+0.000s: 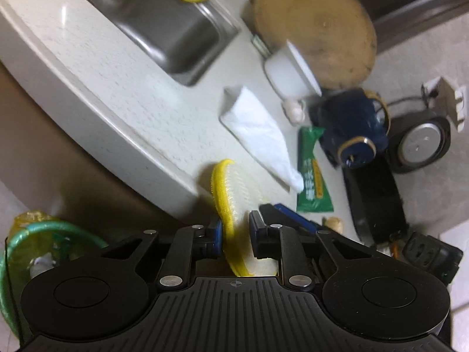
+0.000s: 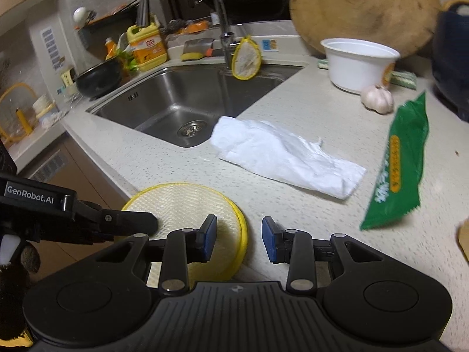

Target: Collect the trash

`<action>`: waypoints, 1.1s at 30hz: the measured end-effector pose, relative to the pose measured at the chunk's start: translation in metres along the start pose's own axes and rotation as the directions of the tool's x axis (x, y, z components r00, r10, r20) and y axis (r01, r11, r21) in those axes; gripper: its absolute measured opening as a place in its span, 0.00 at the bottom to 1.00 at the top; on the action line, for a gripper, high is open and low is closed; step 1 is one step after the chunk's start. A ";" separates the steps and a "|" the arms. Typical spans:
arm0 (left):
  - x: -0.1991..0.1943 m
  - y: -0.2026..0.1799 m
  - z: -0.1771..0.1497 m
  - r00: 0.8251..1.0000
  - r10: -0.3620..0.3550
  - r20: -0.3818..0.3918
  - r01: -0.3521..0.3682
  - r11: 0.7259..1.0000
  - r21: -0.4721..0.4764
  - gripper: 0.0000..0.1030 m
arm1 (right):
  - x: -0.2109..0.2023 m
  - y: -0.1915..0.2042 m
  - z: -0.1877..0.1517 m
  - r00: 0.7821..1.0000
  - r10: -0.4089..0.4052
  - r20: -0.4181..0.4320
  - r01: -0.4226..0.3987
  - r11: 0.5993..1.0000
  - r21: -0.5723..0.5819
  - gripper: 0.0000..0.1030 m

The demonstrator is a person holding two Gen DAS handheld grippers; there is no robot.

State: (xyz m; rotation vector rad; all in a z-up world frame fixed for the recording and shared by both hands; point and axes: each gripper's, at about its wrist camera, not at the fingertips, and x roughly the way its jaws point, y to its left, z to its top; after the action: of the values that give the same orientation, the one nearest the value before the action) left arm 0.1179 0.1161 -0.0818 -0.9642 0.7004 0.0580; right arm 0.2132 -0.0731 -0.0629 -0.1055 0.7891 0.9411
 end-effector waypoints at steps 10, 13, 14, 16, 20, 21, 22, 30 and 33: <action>-0.017 -0.012 0.002 0.996 0.028 0.084 -0.034 0.997 0.065 0.17 | -0.042 -0.006 -0.001 0.945 -0.288 0.153 0.315 0.928 -0.201 0.56; -0.029 -0.012 0.004 0.992 0.049 0.114 -0.058 0.995 0.079 0.17 | -0.054 -0.033 -0.001 0.878 -0.438 0.192 0.472 0.859 -0.197 0.59; -0.033 -0.011 0.004 0.991 0.048 0.125 -0.059 0.995 0.084 0.17 | -0.055 -0.044 -0.002 0.857 -0.479 0.189 0.510 0.841 -0.180 0.62; -0.044 -0.007 0.004 0.988 0.045 0.145 -0.058 0.994 0.088 0.17 | -0.056 -0.068 -0.006 0.819 -0.551 0.159 0.571 0.810 -0.136 0.63; -0.068 0.005 0.005 0.978 0.064 0.198 -0.079 0.995 0.067 0.17 | -0.054 -0.099 -0.014 0.810 -0.578 0.096 0.584 0.809 -0.060 0.63; -0.075 0.010 0.006 0.974 0.078 0.214 -0.092 0.994 0.055 0.17 | -0.052 -0.102 -0.016 0.815 -0.573 0.085 0.578 0.814 -0.058 0.63; -0.080 0.014 0.007 0.970 0.090 0.228 -0.103 0.994 0.045 0.17 | -0.047 -0.106 -0.017 0.820 -0.568 0.072 0.572 0.818 -0.058 0.63; -0.130 0.058 0.010 0.932 0.179 0.315 -0.174 0.984 -0.043 0.17 | -0.033 -0.098 -0.014 0.823 -0.567 0.031 0.568 0.822 -0.040 0.38; -0.146 0.079 0.009 0.922 0.212 0.324 -0.201 0.977 -0.069 0.17 | -0.048 -0.090 -0.013 0.813 -0.581 0.039 0.581 0.814 0.006 0.38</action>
State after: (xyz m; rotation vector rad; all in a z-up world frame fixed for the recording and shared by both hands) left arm -0.0189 0.2062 -0.0533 -0.8829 0.4887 0.4105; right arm 0.2576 -0.1656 -0.0631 -0.3167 0.6575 0.3565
